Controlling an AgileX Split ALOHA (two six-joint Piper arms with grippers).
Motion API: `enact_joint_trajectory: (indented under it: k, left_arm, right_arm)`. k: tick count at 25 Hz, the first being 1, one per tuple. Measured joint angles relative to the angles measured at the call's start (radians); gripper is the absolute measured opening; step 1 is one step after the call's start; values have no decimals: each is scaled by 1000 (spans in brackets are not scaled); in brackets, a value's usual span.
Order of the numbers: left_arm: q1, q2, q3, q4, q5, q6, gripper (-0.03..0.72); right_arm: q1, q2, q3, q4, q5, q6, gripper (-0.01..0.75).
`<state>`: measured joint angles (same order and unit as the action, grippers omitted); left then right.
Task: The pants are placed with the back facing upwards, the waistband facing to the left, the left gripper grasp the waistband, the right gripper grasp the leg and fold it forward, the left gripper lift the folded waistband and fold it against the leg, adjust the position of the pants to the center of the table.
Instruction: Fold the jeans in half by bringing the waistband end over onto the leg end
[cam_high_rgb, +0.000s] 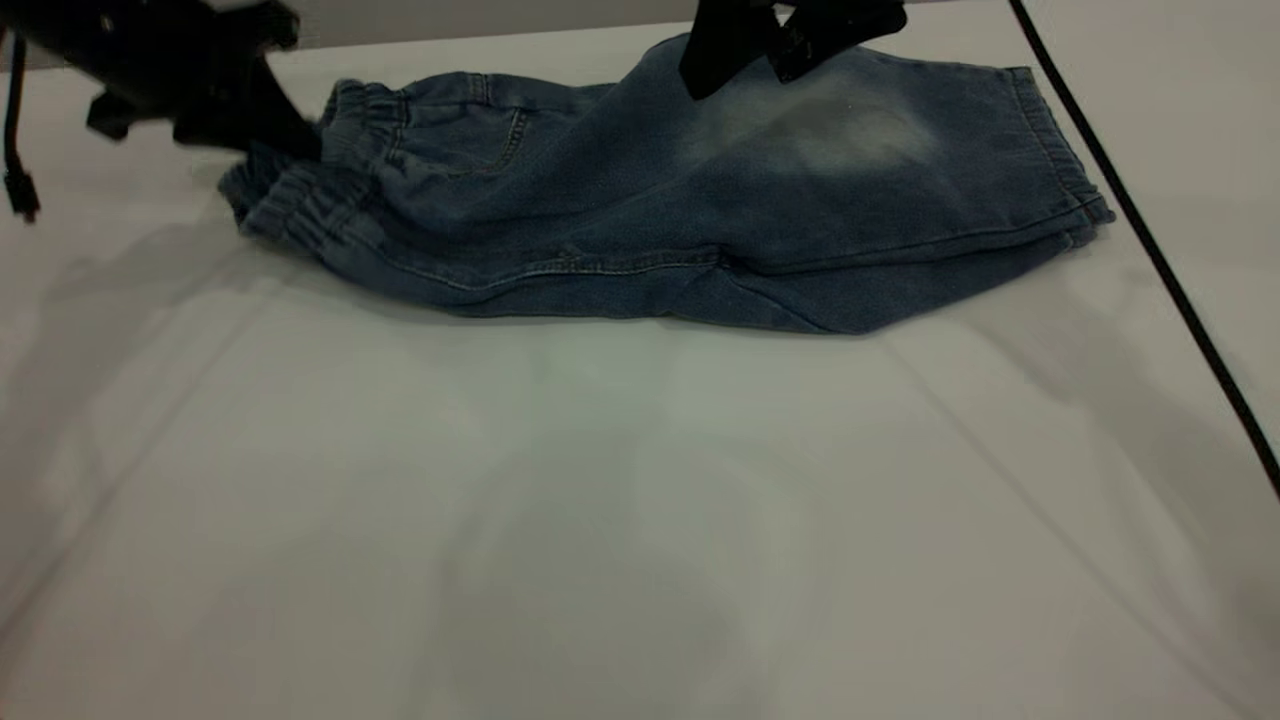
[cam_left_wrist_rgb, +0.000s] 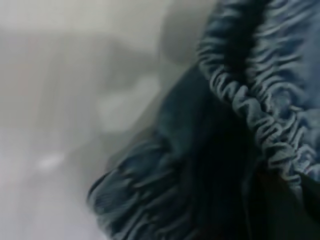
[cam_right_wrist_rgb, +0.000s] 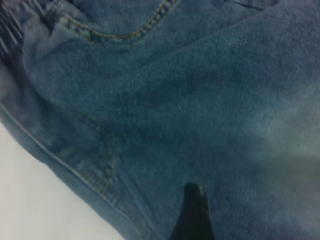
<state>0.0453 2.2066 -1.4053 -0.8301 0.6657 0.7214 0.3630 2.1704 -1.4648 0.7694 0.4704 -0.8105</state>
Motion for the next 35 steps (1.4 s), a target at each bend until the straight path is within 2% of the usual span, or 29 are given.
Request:
enact_joint_trajectory:
  k: [3, 8, 14, 17, 21, 27, 31, 35]
  left_arm:
    - [0, -30, -33, 27, 46, -3, 48]
    - [0, -49, -95, 107, 118, -73, 48]
    - [0, -75, -181, 170, 183, -130, 48]
    - [0, -89, -233, 183, 212, -136, 47]
    - [-11, -96, -304, 180, 259, -156, 47]
    - [-84, -95, -357, 177, 272, -155, 47]
    - [-129, -95, -373, 182, 277, -153, 47]
    - [-153, -95, -400, 183, 288, -153, 47]
  right_arm:
    - [-1, 30, -29, -57, 6, 48, 500]
    - [8, 125, -134, -206, 92, 180, 500]
    - [58, 231, -266, -406, 197, 340, 500]
    - [83, 256, -300, -470, 207, 367, 500]
    - [113, 257, -307, -486, 214, 374, 500]
    - [188, 250, -308, -478, 231, 377, 498]
    - [198, 242, -354, -477, 294, 408, 499]
    - [174, 242, -451, -536, 411, 463, 499]
